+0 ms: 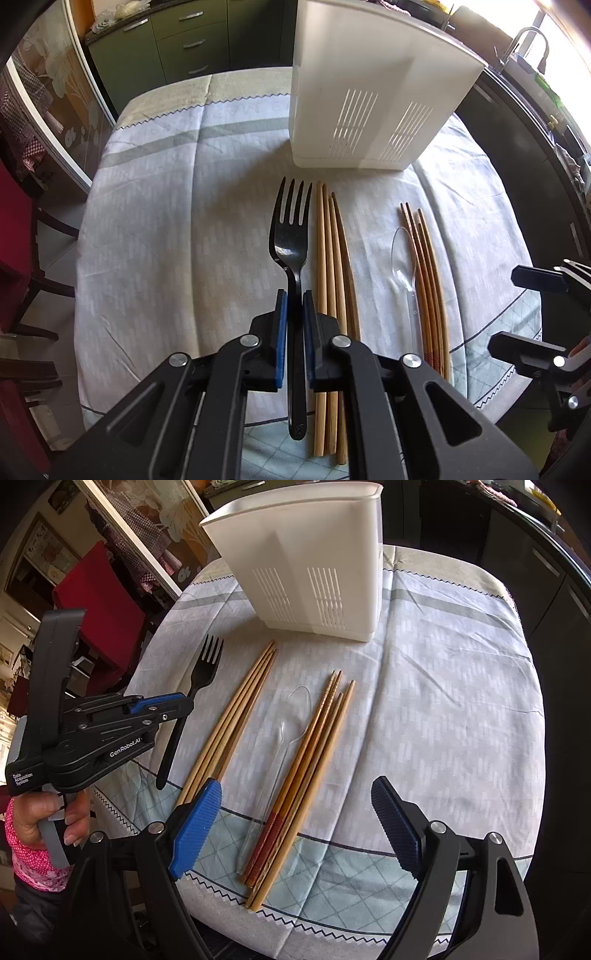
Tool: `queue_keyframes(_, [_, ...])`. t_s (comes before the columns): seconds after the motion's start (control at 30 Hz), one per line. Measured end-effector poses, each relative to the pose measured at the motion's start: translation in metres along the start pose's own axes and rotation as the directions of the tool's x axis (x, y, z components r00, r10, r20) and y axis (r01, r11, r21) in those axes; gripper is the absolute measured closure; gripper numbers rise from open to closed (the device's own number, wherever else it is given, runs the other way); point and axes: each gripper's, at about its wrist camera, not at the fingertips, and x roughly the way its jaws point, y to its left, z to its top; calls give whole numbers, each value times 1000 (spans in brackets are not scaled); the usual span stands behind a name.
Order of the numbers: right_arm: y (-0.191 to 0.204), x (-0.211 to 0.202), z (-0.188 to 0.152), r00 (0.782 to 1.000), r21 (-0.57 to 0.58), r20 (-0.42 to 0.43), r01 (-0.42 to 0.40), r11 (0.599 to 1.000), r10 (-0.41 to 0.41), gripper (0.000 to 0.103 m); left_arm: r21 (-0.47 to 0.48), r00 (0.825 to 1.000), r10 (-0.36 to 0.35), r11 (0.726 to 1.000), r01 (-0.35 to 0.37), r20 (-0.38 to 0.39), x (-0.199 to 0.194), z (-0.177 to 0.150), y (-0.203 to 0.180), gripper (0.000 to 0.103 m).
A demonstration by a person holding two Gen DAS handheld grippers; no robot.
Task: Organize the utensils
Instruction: 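Raise the fork with the left tool while the right tool grasps the clear spoon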
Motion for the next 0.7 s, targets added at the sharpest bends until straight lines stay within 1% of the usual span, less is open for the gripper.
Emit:
queue_keyframes(0.03, [2, 2, 2, 1000, 1, 2, 5, 1000, -5, 21, -3, 1000, -1, 1000, 1, 25, -7, -1, 2, 95])
queue_keyframes(0.13, [7, 10, 5, 1000, 8, -13, 4, 1000, -4, 37, -19, 995, -3, 1000, 5, 101, -29, -6, 10, 95])
queue_keyframes(0.17, [8, 14, 7, 1000, 12, -25, 1, 1000, -1, 40, -26, 992, 1, 1000, 3, 128, -38, -8, 14, 95])
queue_keyframes(0.2, [9, 18, 9, 999, 12, -35, 0, 1000, 1, 43, -33, 988, 5, 999, 0, 156, -44, -9, 14, 95])
queue_keyframes(0.27, [10, 28, 11, 998, 21, -59, 1, 1000, 1, 54, -41, 978, 10, 999, -2, 209, -61, -15, 21, 95])
queue_keyframes(0.3, [11, 33, 12, 997, 23, -73, 5, 1000, -3, 57, -45, 972, 18, 999, -7, 235, -70, -18, 25, 95])
queue_keyframes(0.37, [13, 42, 13, 995, 27, -94, 12, 1000, -10, 69, -55, 958, 30, 998, -15, 284, -87, -25, 33, 95])
queue_keyframes(0.53, [19, 59, 18, 992, 30, -126, 34, 999, -30, 79, -73, 923, 61, 997, -36, 379, -122, -43, 46, 95])
queue_keyframes(0.63, [23, 69, 21, 989, 36, -137, 68, 997, -62, 83, -69, 903, 78, 996, -53, 424, -138, -51, 47, 95])
queue_keyframes(0.7, [22, 75, 22, 987, 49, -146, 83, 995, -75, 83, -63, 893, 83, 996, -61, 443, -146, -56, 46, 95])
